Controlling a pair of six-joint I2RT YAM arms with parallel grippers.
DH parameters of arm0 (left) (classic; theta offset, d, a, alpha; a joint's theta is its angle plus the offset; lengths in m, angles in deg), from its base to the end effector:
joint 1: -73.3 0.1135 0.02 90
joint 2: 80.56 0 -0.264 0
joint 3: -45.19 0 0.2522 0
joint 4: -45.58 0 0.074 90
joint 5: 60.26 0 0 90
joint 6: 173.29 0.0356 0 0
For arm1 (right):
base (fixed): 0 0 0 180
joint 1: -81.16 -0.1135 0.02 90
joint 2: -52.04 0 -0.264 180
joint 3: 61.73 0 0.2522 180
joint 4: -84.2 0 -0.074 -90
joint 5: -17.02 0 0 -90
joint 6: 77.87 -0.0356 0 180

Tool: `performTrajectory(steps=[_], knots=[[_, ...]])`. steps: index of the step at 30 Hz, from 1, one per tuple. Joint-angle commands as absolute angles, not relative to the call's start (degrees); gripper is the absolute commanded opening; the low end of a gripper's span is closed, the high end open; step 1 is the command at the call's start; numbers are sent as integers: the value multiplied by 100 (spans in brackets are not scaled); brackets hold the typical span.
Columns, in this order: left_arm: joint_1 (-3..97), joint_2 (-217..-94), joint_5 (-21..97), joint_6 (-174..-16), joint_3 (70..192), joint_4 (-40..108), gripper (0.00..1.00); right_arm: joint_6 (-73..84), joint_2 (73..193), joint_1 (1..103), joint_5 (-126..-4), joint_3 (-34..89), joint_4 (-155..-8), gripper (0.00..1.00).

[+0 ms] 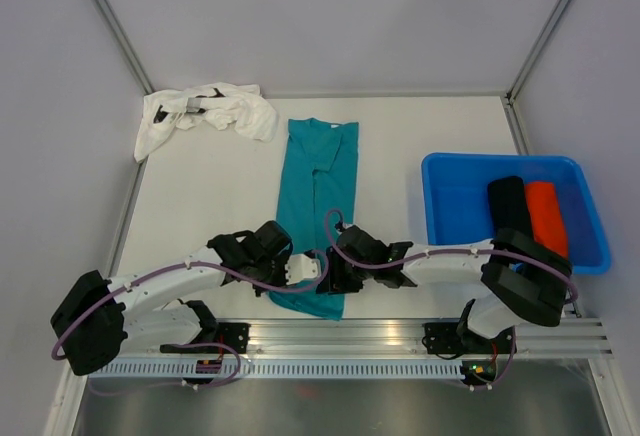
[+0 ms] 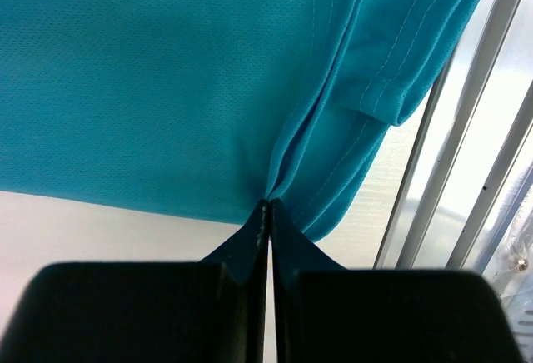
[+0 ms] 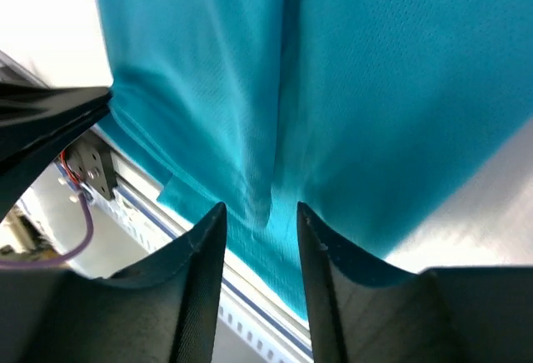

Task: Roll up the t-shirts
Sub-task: Roll the tshirt

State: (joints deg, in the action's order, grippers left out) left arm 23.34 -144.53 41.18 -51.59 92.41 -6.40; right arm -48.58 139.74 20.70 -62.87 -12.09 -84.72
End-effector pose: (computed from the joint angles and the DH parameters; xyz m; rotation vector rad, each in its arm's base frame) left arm 0.1137 -0.1463 0.1766 1.8606 2.0731 -0.3584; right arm 0.1323 0.2461 0.1393 -0.0850 2.7614 1.0159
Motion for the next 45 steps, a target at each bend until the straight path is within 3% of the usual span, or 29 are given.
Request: performTrajectory(steps=[1, 4, 6, 7, 10, 16, 21, 24, 28, 32, 45], knots=[[2337, -14437, 4117, -5209, 9244, -738, 2, -4413, 13353, 2122, -6760, -781, -7732, 47], [2329, -14420, 4195, -5165, 9235, -835, 2, -4254, 13027, 2411, -7147, -727, -7124, 46], [2329, -14411, 4344, -5095, 9226, -896, 10, -4219, 12948, 2719, -7402, -815, -7009, 44], [2329, -14411, 4397, -5034, 9235, -914, 31, -4184, 12974, 2868, -7490, -833, -7009, 44], [2302, -14490, 4591, -4919, 9253, -932, 50, -4026, 13281, 3018, -7684, -676, -6983, 44], [2057, -14867, 4566, -4910, 9297, -555, 52, -3946, 13817, 3229, -7605, -569, -7352, 45], [1968, -14947, 4425, -5015, 9297, -290, 51, -4096, 13940, 3256, -7456, -736, -7650, 44], [1968, -14912, 4345, -4945, 9279, -237, 43, -4166, 14020, 3247, -7394, -832, -7782, 38], [1951, -14815, 4442, -4857, 9200, -369, 4, -4245, 14169, 3282, -7315, -956, -8011, 17], [1942, -14684, 4556, -4665, 9086, -824, 2, -4175, 14283, 3361, -7342, -956, -8037, 1], [1880, -14727, 4687, -3723, 9314, -1591, 4, -3911, 14160, 3634, -7324, -912, -7905, 0]])
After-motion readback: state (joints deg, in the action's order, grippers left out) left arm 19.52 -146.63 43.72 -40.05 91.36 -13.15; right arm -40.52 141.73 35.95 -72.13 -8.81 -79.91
